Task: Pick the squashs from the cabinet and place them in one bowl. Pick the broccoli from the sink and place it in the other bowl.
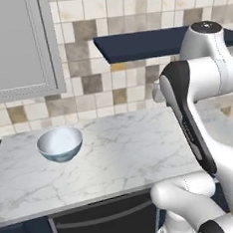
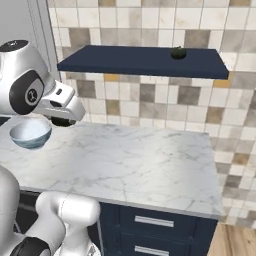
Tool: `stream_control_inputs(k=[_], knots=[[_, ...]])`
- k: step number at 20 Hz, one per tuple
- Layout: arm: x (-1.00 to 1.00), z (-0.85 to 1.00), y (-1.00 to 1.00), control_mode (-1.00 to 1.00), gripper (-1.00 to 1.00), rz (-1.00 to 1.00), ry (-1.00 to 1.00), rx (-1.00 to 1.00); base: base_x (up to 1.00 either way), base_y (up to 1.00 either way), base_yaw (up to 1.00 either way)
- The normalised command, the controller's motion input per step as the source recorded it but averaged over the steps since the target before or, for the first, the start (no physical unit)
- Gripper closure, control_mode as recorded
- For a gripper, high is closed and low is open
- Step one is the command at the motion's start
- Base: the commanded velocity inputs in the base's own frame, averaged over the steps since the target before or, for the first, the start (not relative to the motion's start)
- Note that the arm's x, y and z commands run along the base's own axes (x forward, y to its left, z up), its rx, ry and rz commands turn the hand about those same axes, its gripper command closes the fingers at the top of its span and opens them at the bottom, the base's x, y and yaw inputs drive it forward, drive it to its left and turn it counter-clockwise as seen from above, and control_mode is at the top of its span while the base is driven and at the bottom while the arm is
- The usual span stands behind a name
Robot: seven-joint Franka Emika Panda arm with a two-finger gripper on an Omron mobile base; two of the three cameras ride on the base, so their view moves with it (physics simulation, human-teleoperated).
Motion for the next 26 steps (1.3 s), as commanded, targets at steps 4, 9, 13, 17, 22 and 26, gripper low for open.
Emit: stream_control_inputs(k=[4, 9, 13, 17, 22, 26], knots=[[0.0, 0.0, 0.0, 1.0, 1.0, 0.0, 0.0, 0.0, 0.08, 0.94, 0.0], [0.01, -0.06, 0.18, -1.0, 1.0, 0.0, 0.0, 0.0, 0.04, 0.77, 0.0], [0.14, -0.21, 0.78, -1.0, 1.0, -0.02, 0.0, 0.0, 0.0, 0.0, 0.0], [0.42, -0.03, 0.42, -1.0, 1.0, -0.15, -0.02, 0.0, 0.0, 0.0, 0.0], [0.95, -0.05, 0.28, -1.0, 1.0, -0.03, 0.01, 0.03, 0.0, 0.0, 0.0], [1.0, -0.24, 0.08, -1.0, 1.0, 0.0, 0.14, 0.18, 0.0, 0.0, 0.0]])
